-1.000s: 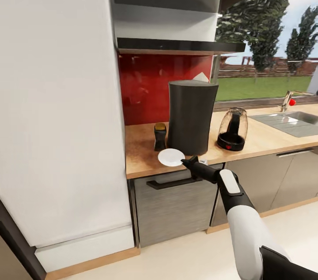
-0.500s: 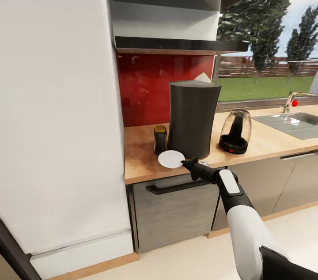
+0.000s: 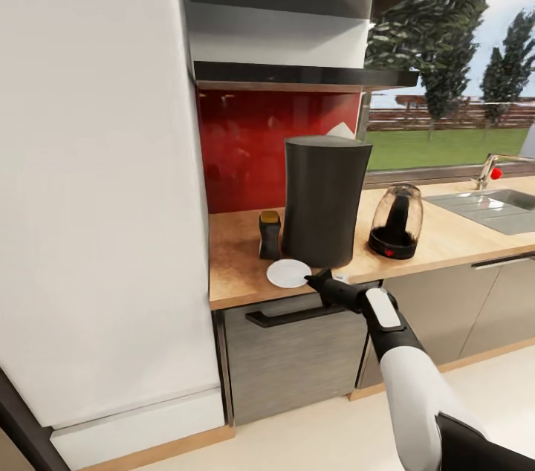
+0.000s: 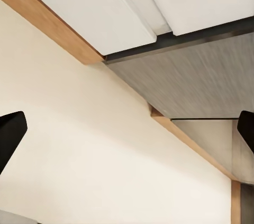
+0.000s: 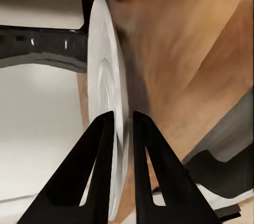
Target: Set up a coffee station on the kitchen countertop: keep the coffee maker on the countertop, move the bottle of coffee from the kitchen shelf to the counter next to the coffee maker, place a paper coffee filter on top of the coffee maker, put the saucer next to the coffee maker with the coffee cup on the saucer, and place the electric kettle next to the coffee maker.
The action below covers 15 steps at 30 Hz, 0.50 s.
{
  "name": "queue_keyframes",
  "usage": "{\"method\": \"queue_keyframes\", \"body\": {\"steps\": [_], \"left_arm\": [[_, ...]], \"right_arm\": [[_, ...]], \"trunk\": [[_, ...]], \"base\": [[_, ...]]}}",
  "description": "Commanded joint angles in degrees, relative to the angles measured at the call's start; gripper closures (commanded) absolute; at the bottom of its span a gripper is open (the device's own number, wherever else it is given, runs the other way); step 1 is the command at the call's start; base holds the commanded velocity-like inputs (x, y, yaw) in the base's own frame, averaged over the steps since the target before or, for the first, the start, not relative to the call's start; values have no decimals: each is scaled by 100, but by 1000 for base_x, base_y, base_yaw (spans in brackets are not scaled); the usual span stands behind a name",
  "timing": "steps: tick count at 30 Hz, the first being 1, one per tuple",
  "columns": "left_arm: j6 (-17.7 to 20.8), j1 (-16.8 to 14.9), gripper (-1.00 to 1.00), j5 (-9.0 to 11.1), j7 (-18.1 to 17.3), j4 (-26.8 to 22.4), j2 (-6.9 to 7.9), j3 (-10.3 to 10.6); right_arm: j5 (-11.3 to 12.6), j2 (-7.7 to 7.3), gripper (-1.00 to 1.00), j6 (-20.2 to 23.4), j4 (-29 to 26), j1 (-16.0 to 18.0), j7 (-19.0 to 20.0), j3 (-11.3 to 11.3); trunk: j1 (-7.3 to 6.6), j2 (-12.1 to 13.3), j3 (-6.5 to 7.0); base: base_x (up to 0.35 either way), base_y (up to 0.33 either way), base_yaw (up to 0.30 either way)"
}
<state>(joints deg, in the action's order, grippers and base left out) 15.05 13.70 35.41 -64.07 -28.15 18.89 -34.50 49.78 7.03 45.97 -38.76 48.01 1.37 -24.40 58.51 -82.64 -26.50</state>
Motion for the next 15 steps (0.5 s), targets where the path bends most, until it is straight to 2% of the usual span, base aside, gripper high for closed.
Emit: {"method": "queue_keyframes", "body": {"steps": [1,15], "left_arm": [[62,3,-100,36,-9,-6,0,4],[68,5,-100,36,-16,-6,2,4]], "right_arm": [[11,8,100,-27,86,7,21,-31],[14,8,100,-102,193,7,21,-21]], "trunk": [[0,-4,-5],[0,-4,-5]], "base": [[0,0,0],[29,24,0]]}}
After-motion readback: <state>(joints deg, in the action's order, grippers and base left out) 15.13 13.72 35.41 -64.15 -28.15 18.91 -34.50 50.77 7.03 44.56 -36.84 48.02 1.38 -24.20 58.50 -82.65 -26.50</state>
